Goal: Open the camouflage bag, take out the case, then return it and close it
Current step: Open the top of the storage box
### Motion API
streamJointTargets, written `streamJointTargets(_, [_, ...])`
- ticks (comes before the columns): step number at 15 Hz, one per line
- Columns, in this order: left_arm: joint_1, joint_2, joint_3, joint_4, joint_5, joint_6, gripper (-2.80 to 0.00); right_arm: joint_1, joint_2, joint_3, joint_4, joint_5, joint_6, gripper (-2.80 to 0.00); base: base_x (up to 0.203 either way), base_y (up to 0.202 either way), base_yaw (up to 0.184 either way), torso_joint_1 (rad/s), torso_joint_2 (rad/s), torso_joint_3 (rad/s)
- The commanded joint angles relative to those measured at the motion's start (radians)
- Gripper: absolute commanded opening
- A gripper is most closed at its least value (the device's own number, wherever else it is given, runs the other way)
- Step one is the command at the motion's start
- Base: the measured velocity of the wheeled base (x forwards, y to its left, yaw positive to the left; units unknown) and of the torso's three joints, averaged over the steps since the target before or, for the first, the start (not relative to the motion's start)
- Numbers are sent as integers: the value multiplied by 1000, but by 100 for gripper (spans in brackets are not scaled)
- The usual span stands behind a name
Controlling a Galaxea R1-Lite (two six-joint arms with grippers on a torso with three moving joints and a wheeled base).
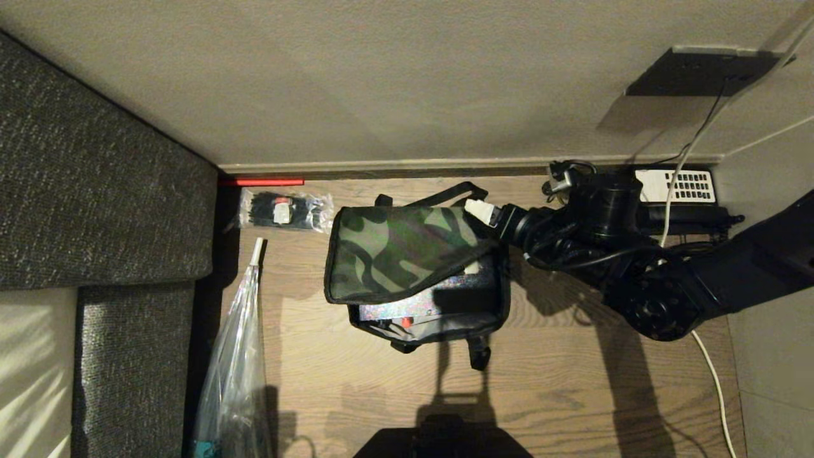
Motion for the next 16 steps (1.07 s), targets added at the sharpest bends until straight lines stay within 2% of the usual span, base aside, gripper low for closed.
streamJointTargets(1, [0, -1, 3, 0, 1, -1, -280, -4, 19, 17, -2, 3, -10, 0, 0, 0, 0, 0, 0, 0])
streamJointTargets(4, [0, -2, 3, 0, 1, 1, -280, -43, 15, 19, 70, 6, 4, 0, 0, 0, 0, 0, 0, 0])
streamJointTargets(6, [0, -2, 2, 0, 1, 1, -280, -65, 13, 8, 91, 2, 59, 0, 0, 0, 0, 0, 0, 0])
streamJointTargets(9, [0, -2, 3, 0, 1, -1, -280, -145, -12, 10, 144, 10, 125, 0, 0, 0, 0, 0, 0, 0])
streamJointTargets(11, [0, -1, 2, 0, 1, 1, -280, -163, -20, 5, 242, 13, 248, 0, 0, 0, 0, 0, 0, 0])
streamJointTargets(14, [0, -1, 2, 0, 1, 1, -280, -163, -15, -50, 409, 42, 331, 0, 0, 0, 0, 0, 0, 0])
streamJointTargets(16, [0, -2, 2, 0, 1, 0, -280, -163, -13, -66, 419, 52, 307, 0, 0, 0, 0, 0, 0, 0])
